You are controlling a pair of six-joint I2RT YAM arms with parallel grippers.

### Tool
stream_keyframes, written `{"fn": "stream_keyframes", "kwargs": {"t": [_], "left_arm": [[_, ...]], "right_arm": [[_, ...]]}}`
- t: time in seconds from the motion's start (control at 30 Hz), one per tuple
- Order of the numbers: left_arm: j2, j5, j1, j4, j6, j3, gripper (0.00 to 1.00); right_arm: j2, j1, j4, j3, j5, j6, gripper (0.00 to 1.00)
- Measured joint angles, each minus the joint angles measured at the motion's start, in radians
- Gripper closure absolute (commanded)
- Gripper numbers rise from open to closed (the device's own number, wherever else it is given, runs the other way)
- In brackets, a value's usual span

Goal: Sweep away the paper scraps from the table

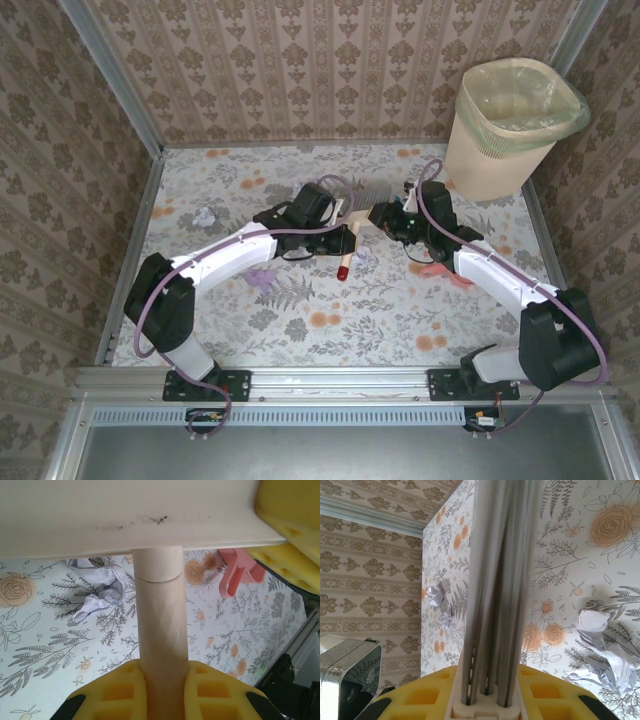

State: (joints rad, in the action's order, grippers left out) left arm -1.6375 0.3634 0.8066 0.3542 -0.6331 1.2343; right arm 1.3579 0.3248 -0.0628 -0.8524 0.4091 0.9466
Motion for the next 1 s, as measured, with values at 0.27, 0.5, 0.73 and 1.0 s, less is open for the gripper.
{"fn": "stream_keyframes", "kwargs": {"t": [0.27, 0.5, 0.73, 1.0], "left_arm": [[0.067, 0.007, 0.011, -0.084, 0.048, -0.056, 0.21], [0.171, -0.025, 0.084, -0.157, 0.114, -0.149, 0.14], [0.201, -0.11, 0.154, -0.312, 0.108, -0.275, 0.2], [0.179, -0.191, 0.168, -0.399, 0.042, -0.284, 0.32]], "right_arm": [[-0.051, -0.07, -0.054, 0.14, 0.006, 0.133, 1.0], [-0.183, -0.131, -0.053, 0.223, -0.012, 0.28, 1.0], [-0.207, -0.167, 0.011, 0.223, -0.011, 0.398, 1.0], [-0.143, -0.184, 0.074, 0.22, -0.004, 0.492, 1.0]]}}
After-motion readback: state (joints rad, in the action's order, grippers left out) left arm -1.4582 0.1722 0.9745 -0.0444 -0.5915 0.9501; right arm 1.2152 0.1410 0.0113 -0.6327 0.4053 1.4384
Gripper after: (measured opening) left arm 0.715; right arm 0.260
